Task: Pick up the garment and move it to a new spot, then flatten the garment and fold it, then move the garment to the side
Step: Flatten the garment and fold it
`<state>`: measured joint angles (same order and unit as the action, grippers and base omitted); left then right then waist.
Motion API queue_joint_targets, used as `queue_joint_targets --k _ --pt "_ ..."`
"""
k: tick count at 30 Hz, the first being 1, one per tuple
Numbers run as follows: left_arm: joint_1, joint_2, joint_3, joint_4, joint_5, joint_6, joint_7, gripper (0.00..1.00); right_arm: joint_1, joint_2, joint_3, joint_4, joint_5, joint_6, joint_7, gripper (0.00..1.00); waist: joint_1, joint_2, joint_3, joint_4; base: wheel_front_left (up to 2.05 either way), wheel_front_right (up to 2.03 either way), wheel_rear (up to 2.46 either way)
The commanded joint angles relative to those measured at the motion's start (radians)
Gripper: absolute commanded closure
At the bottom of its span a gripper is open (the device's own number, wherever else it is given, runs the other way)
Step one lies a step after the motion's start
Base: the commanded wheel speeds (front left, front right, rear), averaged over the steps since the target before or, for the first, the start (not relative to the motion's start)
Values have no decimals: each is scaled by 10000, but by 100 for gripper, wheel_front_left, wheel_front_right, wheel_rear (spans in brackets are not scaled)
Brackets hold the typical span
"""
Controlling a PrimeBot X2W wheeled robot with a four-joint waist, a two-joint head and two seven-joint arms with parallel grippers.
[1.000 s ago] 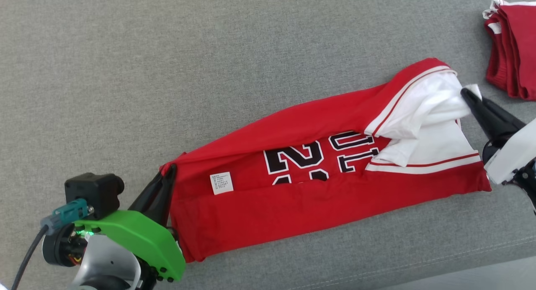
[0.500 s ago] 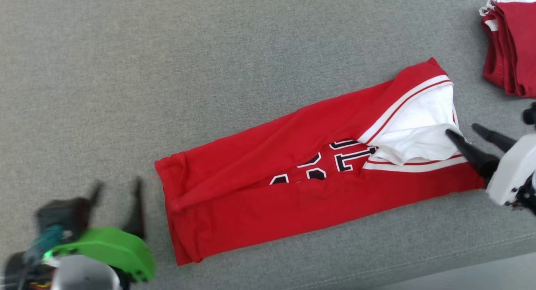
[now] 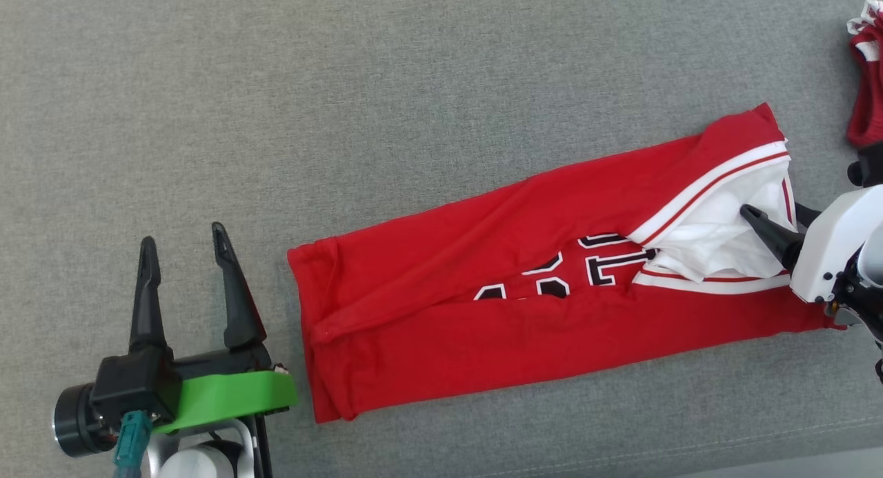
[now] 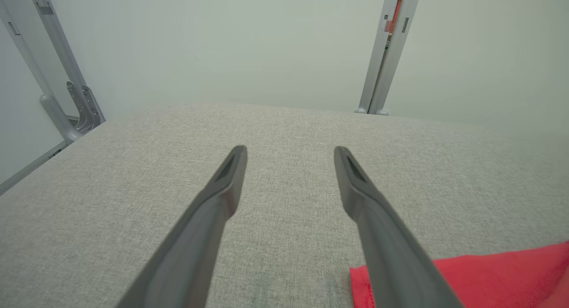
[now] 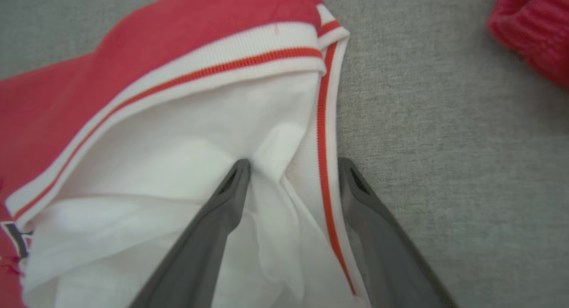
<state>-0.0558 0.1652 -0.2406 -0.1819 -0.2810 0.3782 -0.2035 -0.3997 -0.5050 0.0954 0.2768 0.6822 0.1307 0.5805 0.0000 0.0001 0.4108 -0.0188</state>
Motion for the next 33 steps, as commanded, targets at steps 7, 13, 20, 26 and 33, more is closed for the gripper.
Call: queue_joint_targets --k 7,13,20,26,33 --pt "223 -479 -252 1151 30 -461 -590 0 99 512 372 839 349 11 332 100 0 -1 -392 339 0 0 0" --pt "677 -818 -294 1407 377 -808 -618 0 -8 -348 -688 1001 850 -14 -817 100 0 -1 -926 394 0 0 0" --pt "1083 -1099 -32 1522 224 -1103 -621 0 3 -1643 -2376 1549 703 -7 -1107 100 0 -1 -1473 635 0 0 0" --pt "1164 -1139 -75 1493 -66 -1004 -614 0 78 -1728 -2030 5 862 -7 -242 100 0 -1 -1621 656 0 0 0" --pt "782 -1139 -318 1525 -493 -826 -615 0 354 -92 -634 -2029 1087 -3 992 100 0 -1 -1549 704 0 0 0"
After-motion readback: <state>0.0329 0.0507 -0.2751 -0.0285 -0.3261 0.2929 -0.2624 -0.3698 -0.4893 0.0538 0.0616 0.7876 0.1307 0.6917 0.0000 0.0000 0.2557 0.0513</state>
